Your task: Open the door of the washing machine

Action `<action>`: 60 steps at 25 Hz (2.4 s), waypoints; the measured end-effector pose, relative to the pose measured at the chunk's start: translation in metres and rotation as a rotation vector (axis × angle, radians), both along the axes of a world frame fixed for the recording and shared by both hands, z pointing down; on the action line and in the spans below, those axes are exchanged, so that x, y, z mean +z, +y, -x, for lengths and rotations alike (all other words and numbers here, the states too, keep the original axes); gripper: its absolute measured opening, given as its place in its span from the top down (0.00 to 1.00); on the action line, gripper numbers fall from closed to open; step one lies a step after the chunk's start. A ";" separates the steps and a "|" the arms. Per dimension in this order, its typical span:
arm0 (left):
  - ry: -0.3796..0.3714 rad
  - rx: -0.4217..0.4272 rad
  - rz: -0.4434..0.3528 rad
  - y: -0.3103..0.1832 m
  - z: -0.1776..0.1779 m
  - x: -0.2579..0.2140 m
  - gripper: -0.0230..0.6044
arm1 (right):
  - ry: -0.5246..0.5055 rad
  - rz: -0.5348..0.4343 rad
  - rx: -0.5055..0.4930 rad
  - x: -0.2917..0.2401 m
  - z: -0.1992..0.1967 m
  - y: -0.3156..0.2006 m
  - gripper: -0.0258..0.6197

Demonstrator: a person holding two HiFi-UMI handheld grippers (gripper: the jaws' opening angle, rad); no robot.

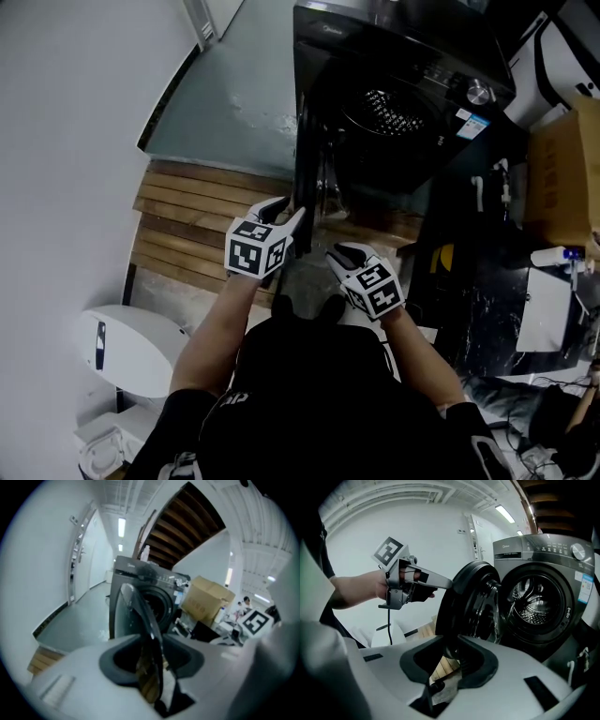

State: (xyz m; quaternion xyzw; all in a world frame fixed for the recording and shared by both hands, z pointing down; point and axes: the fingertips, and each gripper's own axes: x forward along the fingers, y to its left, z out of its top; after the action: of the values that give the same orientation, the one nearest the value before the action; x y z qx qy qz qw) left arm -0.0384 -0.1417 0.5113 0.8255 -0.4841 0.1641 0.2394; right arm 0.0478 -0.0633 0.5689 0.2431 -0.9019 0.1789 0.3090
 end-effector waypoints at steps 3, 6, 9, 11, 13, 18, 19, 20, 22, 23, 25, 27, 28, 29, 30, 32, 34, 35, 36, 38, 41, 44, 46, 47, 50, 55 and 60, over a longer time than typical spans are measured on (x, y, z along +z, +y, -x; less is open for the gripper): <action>0.006 0.009 0.003 0.009 0.022 0.004 0.72 | 0.000 -0.009 0.011 -0.005 0.020 0.002 0.84; 0.000 0.030 0.009 0.020 0.043 0.011 0.73 | 0.000 -0.017 0.021 -0.009 0.041 0.007 0.84; -0.014 0.051 0.023 0.030 0.063 0.023 0.74 | -0.002 -0.014 0.031 -0.010 0.061 0.016 0.84; -0.024 0.063 0.028 0.032 0.075 0.028 0.76 | -0.009 -0.001 0.050 -0.010 0.072 0.022 0.84; -0.032 0.077 0.027 0.032 0.086 0.030 0.78 | -0.021 0.015 0.076 -0.011 0.081 0.027 0.85; -0.040 0.086 0.024 0.026 0.109 0.033 0.83 | -0.033 0.026 0.115 -0.017 0.095 0.038 0.85; -0.040 0.083 0.023 0.025 0.113 0.033 0.83 | -0.033 0.027 0.124 -0.018 0.095 0.039 0.85; -0.041 0.080 0.021 0.023 0.116 0.033 0.84 | -0.034 0.028 0.134 -0.018 0.095 0.040 0.85; -0.041 0.073 0.018 0.021 0.122 0.034 0.84 | -0.038 0.031 0.160 -0.018 0.093 0.039 0.85; -0.039 0.071 0.017 0.020 0.123 0.035 0.84 | -0.040 0.033 0.172 -0.018 0.091 0.039 0.86; -0.033 0.069 0.015 0.019 0.126 0.035 0.84 | -0.042 0.036 0.191 -0.018 0.089 0.038 0.86; -0.029 0.070 0.009 0.019 0.128 0.034 0.84 | -0.046 0.035 0.202 -0.019 0.090 0.037 0.86; -0.028 0.068 0.001 0.019 0.129 0.033 0.84 | -0.048 0.033 0.205 -0.020 0.091 0.036 0.86; -0.028 0.062 -0.012 0.019 0.130 0.030 0.84 | -0.049 0.029 0.206 -0.021 0.092 0.036 0.86; -0.026 0.052 -0.028 0.019 0.132 0.026 0.84 | -0.047 0.023 0.206 -0.023 0.092 0.035 0.86; -0.021 0.031 -0.060 0.019 0.134 0.016 0.85 | -0.043 0.006 0.209 -0.028 0.090 0.032 0.86; -0.017 0.028 -0.092 0.020 0.132 0.004 0.86 | -0.045 -0.019 0.223 -0.037 0.083 0.025 0.87; -0.018 0.032 -0.111 0.020 0.130 -0.004 0.87 | -0.049 -0.033 0.233 -0.043 0.079 0.021 0.89; -0.019 0.035 -0.130 0.019 0.128 -0.012 0.87 | -0.054 -0.046 0.242 -0.048 0.075 0.017 0.90; -0.015 0.034 -0.167 0.016 0.122 -0.027 0.88 | -0.063 -0.067 0.257 -0.058 0.065 0.009 0.91; -0.006 0.026 -0.204 0.010 0.110 -0.049 0.89 | -0.085 -0.094 0.275 -0.073 0.047 -0.004 0.92; -0.006 0.029 -0.234 0.001 0.092 -0.068 0.90 | -0.123 -0.130 0.298 -0.092 0.025 -0.021 0.94; -0.007 0.026 -0.255 -0.007 0.078 -0.081 0.90 | -0.151 -0.157 0.315 -0.106 0.007 -0.036 0.95; -0.005 0.020 -0.265 -0.012 0.070 -0.087 0.90 | -0.163 -0.173 0.322 -0.113 -0.003 -0.043 0.95; 0.006 -0.005 -0.291 -0.030 0.043 -0.105 0.91 | -0.193 -0.234 0.330 -0.136 -0.035 -0.066 0.97; 0.004 -0.054 -0.345 -0.055 0.003 -0.131 0.93 | -0.251 -0.328 0.329 -0.172 -0.084 -0.102 0.97; -0.009 -0.127 -0.400 -0.082 -0.024 -0.148 0.95 | -0.302 -0.426 0.353 -0.203 -0.125 -0.139 0.97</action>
State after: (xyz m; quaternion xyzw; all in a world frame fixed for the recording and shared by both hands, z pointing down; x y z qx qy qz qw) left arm -0.0140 -0.2240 0.3634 0.8236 -0.5593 0.0527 0.0784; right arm 0.1731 -0.2022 0.3664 0.4259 -0.8986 0.0712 0.0777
